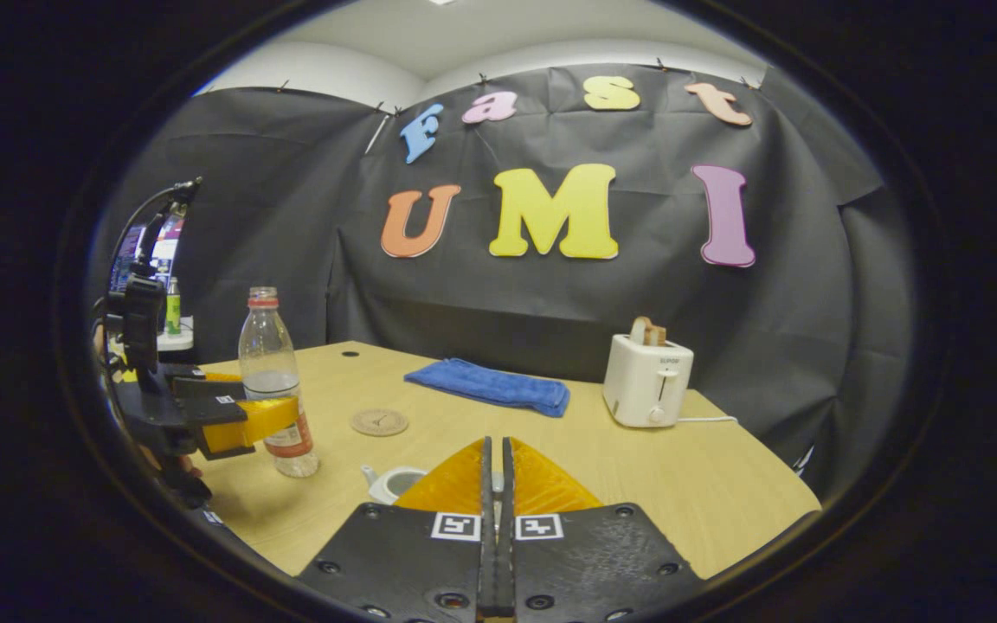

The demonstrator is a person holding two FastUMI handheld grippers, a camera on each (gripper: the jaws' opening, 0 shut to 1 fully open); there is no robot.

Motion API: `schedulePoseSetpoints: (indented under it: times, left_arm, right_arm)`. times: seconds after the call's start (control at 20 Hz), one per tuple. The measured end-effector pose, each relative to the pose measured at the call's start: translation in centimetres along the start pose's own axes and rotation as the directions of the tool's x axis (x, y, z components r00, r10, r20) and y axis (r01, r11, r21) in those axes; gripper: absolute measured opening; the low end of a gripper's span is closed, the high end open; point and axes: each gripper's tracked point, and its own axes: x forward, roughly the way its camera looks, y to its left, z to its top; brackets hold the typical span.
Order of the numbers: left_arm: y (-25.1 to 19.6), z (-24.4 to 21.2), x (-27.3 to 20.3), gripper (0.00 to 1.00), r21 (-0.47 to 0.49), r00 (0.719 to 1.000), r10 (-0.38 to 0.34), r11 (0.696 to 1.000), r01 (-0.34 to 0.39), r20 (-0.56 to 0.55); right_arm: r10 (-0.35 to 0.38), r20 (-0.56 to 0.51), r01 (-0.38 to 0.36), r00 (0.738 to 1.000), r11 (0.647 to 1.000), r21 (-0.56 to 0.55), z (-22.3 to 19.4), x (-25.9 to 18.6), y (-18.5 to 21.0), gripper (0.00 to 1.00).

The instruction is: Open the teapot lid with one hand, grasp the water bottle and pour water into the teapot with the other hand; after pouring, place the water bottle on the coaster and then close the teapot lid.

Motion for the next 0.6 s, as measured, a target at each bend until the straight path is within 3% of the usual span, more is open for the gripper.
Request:
schedulePoseSetpoints:
  times: [0.15,0.3,0.4,0.5,0.6]
  left_arm:
    - [0.7,2.2,-0.2,0.75,0.161,0.999,0.038,0.986,-0.043,0.035]
    - [1.4,4.2,-0.2,0.74,0.361,0.994,0.075,0.927,-0.1,0.082]
    - [2.2,4.7,0.0,0.73,0.499,0.99,0.105,0.855,-0.14,0.099]
    - [2.8,5.5,0.0,0.73,0.635,0.984,0.127,0.752,-0.178,0.125]
    - [3.1,5.4,0.4,0.73,0.711,0.984,0.128,0.68,-0.177,0.123]
  right_arm:
    - [0.0,0.003,0.0,1.0,1.0,0.006,0.2,-0.4,-1.0,0.0]
    - [-0.004,0.009,0.004,1.0,1.0,0.01,0.4,-0.9,-2.0,0.01]
    - [-0.012,0.01,0.012,1.0,1.0,0.003,0.4,-1.2,-2.7,0.0]
    - [-0.026,0.015,0.026,1.0,1.0,-0.006,0.4,-1.6,-3.6,0.0]
    - [-0.035,0.013,0.035,0.999,0.999,-0.006,0.2,-2.0,-4.3,0.0]
